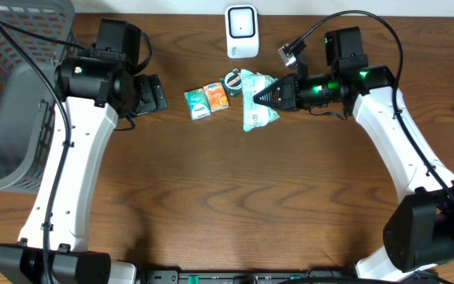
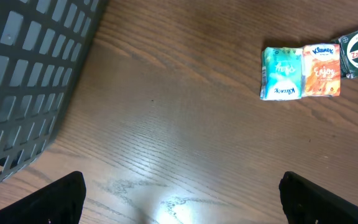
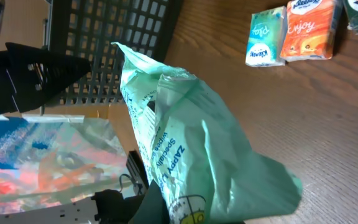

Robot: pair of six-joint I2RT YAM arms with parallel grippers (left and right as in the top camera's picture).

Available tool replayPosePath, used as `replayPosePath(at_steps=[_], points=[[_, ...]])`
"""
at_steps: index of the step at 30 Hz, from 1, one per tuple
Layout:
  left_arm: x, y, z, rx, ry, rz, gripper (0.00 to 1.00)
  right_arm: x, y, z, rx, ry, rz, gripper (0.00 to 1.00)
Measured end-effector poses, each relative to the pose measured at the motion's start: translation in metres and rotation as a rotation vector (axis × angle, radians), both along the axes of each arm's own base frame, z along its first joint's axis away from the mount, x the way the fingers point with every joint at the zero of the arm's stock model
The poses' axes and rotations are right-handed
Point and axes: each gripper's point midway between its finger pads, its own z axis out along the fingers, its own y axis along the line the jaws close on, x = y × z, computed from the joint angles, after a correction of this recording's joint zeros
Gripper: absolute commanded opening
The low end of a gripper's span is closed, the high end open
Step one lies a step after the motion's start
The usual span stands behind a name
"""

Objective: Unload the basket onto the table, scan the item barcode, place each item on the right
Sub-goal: 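Carry the wipes packet toward the table center and lower it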

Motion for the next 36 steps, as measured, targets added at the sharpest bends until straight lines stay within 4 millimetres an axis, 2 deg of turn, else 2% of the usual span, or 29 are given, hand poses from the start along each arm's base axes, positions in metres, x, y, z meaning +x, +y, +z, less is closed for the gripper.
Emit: replayPosePath(at_steps=[6, 28, 31, 36], points=[[0.0, 0.0, 0.0, 0.0, 0.0, 0.0, 0.98, -0.002, 0.006, -0.004, -0.03, -0.006, 0.005, 0.01], [0.0, 0.0, 0.0, 0.0, 0.0, 0.0, 0.98, 0.004, 0.0, -0.013, -0.093, -0.019, -0.032, 0.01], [0.0, 0.0, 0.0, 0.0, 0.0, 0.0, 0.98, 0.007, -0.009, -0.027, -0.182, -0.009, -0.077, 0.01], [0.0, 0.0, 0.0, 0.0, 0.0, 0.0, 0.98, 0.009, -0.042, -0.073, -0.603, -0.035, -0.204, 0.01]])
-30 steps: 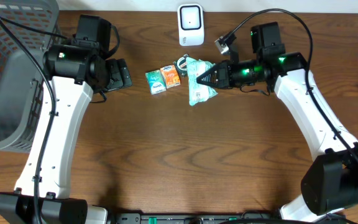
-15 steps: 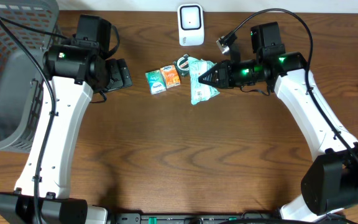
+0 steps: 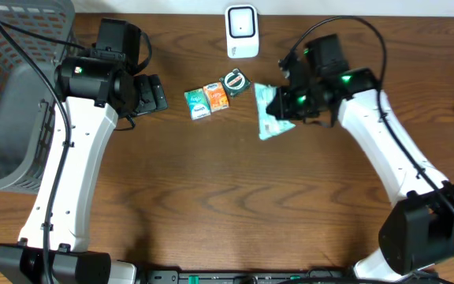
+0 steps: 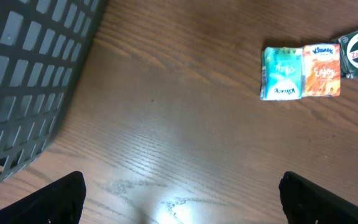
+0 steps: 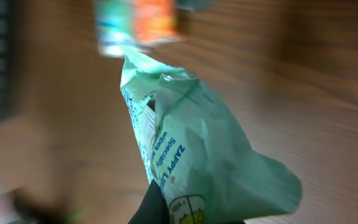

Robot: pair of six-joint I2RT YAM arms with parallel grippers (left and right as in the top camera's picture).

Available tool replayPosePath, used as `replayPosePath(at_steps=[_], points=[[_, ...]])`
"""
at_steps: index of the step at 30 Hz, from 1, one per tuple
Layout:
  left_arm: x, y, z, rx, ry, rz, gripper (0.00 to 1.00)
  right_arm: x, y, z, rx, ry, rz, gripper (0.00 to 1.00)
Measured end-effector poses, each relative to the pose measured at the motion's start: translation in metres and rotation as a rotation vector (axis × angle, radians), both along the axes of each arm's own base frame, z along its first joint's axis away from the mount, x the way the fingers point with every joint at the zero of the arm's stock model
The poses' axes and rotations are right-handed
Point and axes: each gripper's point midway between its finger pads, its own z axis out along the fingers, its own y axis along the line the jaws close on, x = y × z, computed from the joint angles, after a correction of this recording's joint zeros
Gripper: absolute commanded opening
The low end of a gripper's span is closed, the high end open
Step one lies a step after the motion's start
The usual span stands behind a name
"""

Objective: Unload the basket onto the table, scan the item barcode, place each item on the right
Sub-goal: 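Carry the wipes packet toward the table center and lower it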

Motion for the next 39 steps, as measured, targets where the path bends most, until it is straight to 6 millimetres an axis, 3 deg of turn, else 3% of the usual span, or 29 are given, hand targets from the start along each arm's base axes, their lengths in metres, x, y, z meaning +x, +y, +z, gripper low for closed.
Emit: replayPosePath(at_steps=[7, 13, 15, 17, 19, 20, 27, 29, 33, 34, 37, 39], points=[[0.0, 0.0, 0.0, 0.0, 0.0, 0.0, 0.98, 0.009, -0.03, -0.027, -0.566, -0.162, -0.051, 0.01], [0.0, 0.0, 0.0, 0.0, 0.0, 0.0, 0.98, 0.015, -0.054, -0.091, -0.883, -0.108, -0.024, 0.03], [0.0, 0.0, 0.0, 0.0, 0.0, 0.0, 0.97, 0.011, -0.061, -0.113, -0.955, -0.066, -0.001, 0.14], [0.0, 0.0, 0.0, 0.0, 0.0, 0.0, 0.98, 0.007, -0.065, -0.121, -0.995, -0.044, 0.007, 0.33], [0.0, 0.0, 0.0, 0.0, 0.0, 0.0, 0.98, 0.003, -0.063, -0.122, -0.997, -0.035, 0.014, 0.44], [0.0, 0.0, 0.0, 0.0, 0.001, 0.0, 0.98, 0.0, -0.059, -0.123, -0.988, -0.029, 0.024, 0.55], [0.0, 0.0, 0.0, 0.0, 0.0, 0.0, 0.98, -0.032, -0.027, -0.126, -0.867, 0.084, 0.117, 0.59], [0.0, 0.0, 0.0, 0.0, 0.0, 0.0, 0.97, -0.035, -0.019, -0.118, -0.826, 0.108, 0.127, 0.66], [0.0, 0.0, 0.0, 0.0, 0.0, 0.0, 0.98, -0.03, -0.012, -0.083, -0.784, 0.126, 0.134, 0.94], [0.0, 0.0, 0.0, 0.0, 0.001, 0.0, 0.98, -0.026, -0.012, -0.077, -0.771, 0.115, 0.125, 0.95], [0.0, 0.0, 0.0, 0.0, 0.0, 0.0, 0.98, -0.013, -0.019, -0.066, -0.728, 0.106, 0.086, 0.7], [0.0, 0.0, 0.0, 0.0, 0.0, 0.0, 0.98, -0.012, -0.026, -0.068, -0.694, 0.138, 0.095, 0.63]])
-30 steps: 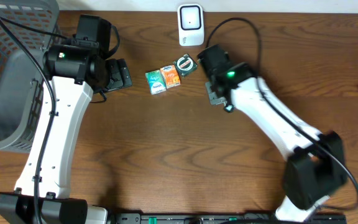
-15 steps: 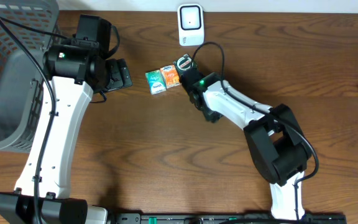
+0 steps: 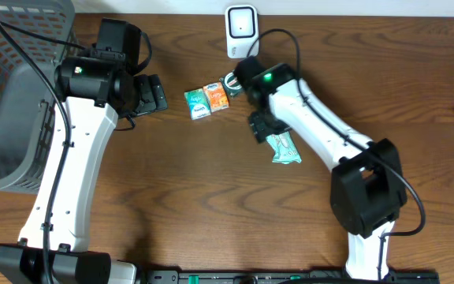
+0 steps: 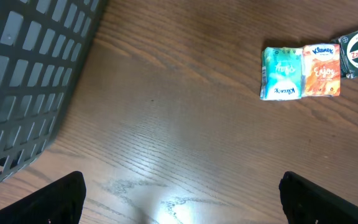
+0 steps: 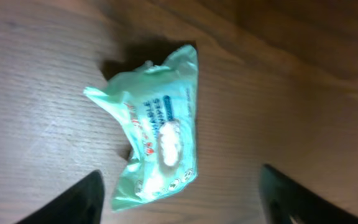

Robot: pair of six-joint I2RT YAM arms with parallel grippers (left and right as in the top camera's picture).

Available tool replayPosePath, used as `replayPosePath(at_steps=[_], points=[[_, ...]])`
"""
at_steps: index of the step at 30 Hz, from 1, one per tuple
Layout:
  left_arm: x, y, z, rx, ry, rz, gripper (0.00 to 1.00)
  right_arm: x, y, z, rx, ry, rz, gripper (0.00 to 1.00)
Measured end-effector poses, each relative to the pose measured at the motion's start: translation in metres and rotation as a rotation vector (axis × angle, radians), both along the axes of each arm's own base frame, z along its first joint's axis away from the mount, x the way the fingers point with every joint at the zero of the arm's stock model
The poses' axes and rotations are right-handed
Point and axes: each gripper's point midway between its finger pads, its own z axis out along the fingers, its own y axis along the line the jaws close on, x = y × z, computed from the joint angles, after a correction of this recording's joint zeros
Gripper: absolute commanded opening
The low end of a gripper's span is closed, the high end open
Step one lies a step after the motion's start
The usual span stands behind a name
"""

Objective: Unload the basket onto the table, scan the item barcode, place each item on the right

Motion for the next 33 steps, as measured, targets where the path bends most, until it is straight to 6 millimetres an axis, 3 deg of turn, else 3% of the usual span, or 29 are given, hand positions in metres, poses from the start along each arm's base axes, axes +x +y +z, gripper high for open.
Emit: replayPosePath(at_steps=[4, 6, 8, 11, 12, 14, 28, 33], points=[[0.0, 0.0, 0.0, 0.0, 0.0, 0.0, 0.98, -0.005, -0.006, -0.016, 0.108, 0.09, 0.009, 0.64], [0.0, 0.0, 0.0, 0.0, 0.0, 0.0, 0.98, -0.011, -0.007, -0.028, 0.151, 0.127, 0.012, 0.54], [0.0, 0.0, 0.0, 0.0, 0.0, 0.0, 0.98, -0.014, -0.008, -0.039, 0.18, 0.145, 0.011, 0.37], [0.0, 0.0, 0.0, 0.0, 0.0, 0.0, 0.97, -0.019, -0.006, -0.055, 0.218, 0.159, 0.018, 0.34], [0.0, 0.0, 0.0, 0.0, 0.0, 0.0, 0.98, -0.02, -0.005, -0.061, 0.227, 0.155, 0.02, 0.28], [0.0, 0.0, 0.0, 0.0, 0.0, 0.0, 0.98, -0.019, -0.005, -0.064, 0.231, 0.143, 0.024, 0.01], [0.0, 0.0, 0.0, 0.0, 0.0, 0.0, 0.97, -0.018, -0.002, -0.059, 0.261, 0.123, 0.031, 0.01], [0.0, 0.0, 0.0, 0.0, -0.001, 0.0, 0.98, -0.007, 0.006, -0.035, 0.312, 0.043, 0.046, 0.01]])
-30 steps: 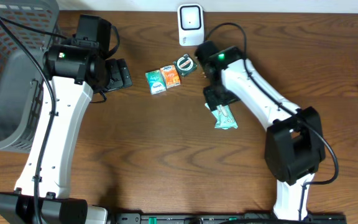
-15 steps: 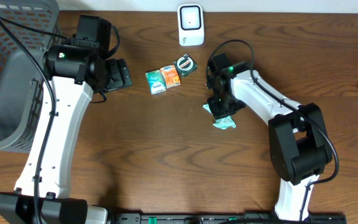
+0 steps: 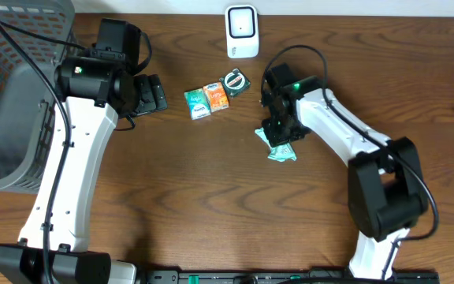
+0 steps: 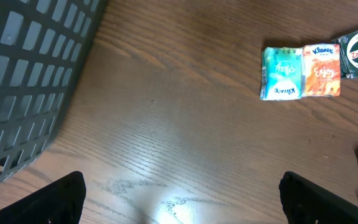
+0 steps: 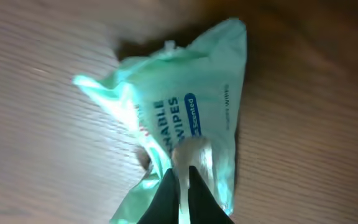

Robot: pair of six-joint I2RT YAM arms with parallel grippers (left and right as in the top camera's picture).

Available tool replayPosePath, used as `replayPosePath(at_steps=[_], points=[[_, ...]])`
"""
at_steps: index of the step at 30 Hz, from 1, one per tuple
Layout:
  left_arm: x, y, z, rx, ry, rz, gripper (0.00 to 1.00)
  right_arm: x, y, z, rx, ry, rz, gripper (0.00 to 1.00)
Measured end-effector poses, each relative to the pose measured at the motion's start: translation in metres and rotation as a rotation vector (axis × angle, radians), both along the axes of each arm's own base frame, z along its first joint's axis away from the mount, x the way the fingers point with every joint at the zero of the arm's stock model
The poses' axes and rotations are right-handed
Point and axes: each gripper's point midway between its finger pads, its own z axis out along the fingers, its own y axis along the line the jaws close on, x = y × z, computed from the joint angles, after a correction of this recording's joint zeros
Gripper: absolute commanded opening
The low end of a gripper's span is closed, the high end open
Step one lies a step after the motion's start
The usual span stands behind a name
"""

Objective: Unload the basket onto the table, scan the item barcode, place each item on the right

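The green wipes pack [image 3: 280, 147] lies on the brown table, right of centre, and its edge shows in the left wrist view. My right gripper [image 5: 182, 184] is down on the wipes pack [image 5: 185, 118], shut on the white flap in its middle. In the overhead view the right gripper [image 3: 278, 132] hides part of the pack. The white barcode scanner [image 3: 242, 31] stands at the table's far edge. My left gripper [image 4: 182, 202] hangs open over bare wood with nothing in it, beside the basket.
A green tissue pack [image 3: 198, 103], an orange tissue pack [image 3: 216, 96] and a round Zam-Buk tin [image 3: 233, 80] lie in a row left of the wipes. A grey basket [image 3: 10, 95] fills the left end. Another packet lies at the right edge.
My right gripper was open above the wipes pack lying on the table. Now it is down on the pack and shut on its white flap. The left arm has not moved.
My right gripper first held the wipes pack in the air beside the tin, below the scanner. Then it held the pack a little further right and nearer. Then the pack lay on the table under the open gripper. Now the gripper is shut on it again.
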Motion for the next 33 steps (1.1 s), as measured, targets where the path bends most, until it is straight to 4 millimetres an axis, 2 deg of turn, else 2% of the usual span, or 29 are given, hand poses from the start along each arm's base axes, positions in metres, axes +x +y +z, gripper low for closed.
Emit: replayPosePath(at_steps=[3, 5, 11, 24, 25, 26, 27, 28, 29, 31, 33], points=[[0.0, 0.0, 0.0, 0.0, 0.001, 0.0, 0.97, 0.007, 0.004, 0.027, 0.037, -0.077, 0.001, 0.01], [0.0, 0.0, 0.0, 0.0, 0.001, 0.0, 0.98, 0.011, 0.006, 0.038, 0.053, -0.111, 0.001, 0.01], [0.0, 0.0, 0.0, 0.0, 0.0, 0.0, 0.98, 0.015, 0.007, 0.041, 0.062, -0.132, 0.001, 0.01], [0.0, 0.0, 0.0, 0.0, 0.0, 0.0, 0.98, 0.059, 0.027, 0.059, 0.146, -0.322, 0.001, 0.01], [0.0, 0.0, 0.0, 0.0, 0.001, 0.0, 0.98, 0.058, 0.027, 0.059, 0.145, -0.32, 0.002, 0.03], [0.0, 0.0, 0.0, 0.0, 0.0, 0.0, 0.98, 0.055, 0.025, 0.057, 0.138, -0.306, 0.001, 0.1], [0.0, 0.0, 0.0, 0.0, 0.0, 0.0, 0.98, 0.048, 0.022, 0.054, 0.124, -0.272, 0.001, 0.22], [0.0, 0.0, 0.0, 0.0, 0.001, 0.0, 0.98, 0.04, 0.019, 0.05, 0.109, -0.239, 0.003, 0.27], [0.0, 0.0, 0.0, 0.0, 0.001, 0.0, 0.98, 0.027, 0.013, 0.045, 0.085, -0.183, 0.006, 0.44], [0.0, 0.0, 0.0, 0.0, 0.0, 0.0, 0.98, 0.021, 0.011, 0.043, 0.074, -0.155, 0.003, 0.54], [0.0, 0.0, 0.0, 0.0, 0.001, 0.0, 0.98, 0.011, 0.007, 0.037, 0.052, -0.106, 0.01, 0.59]])
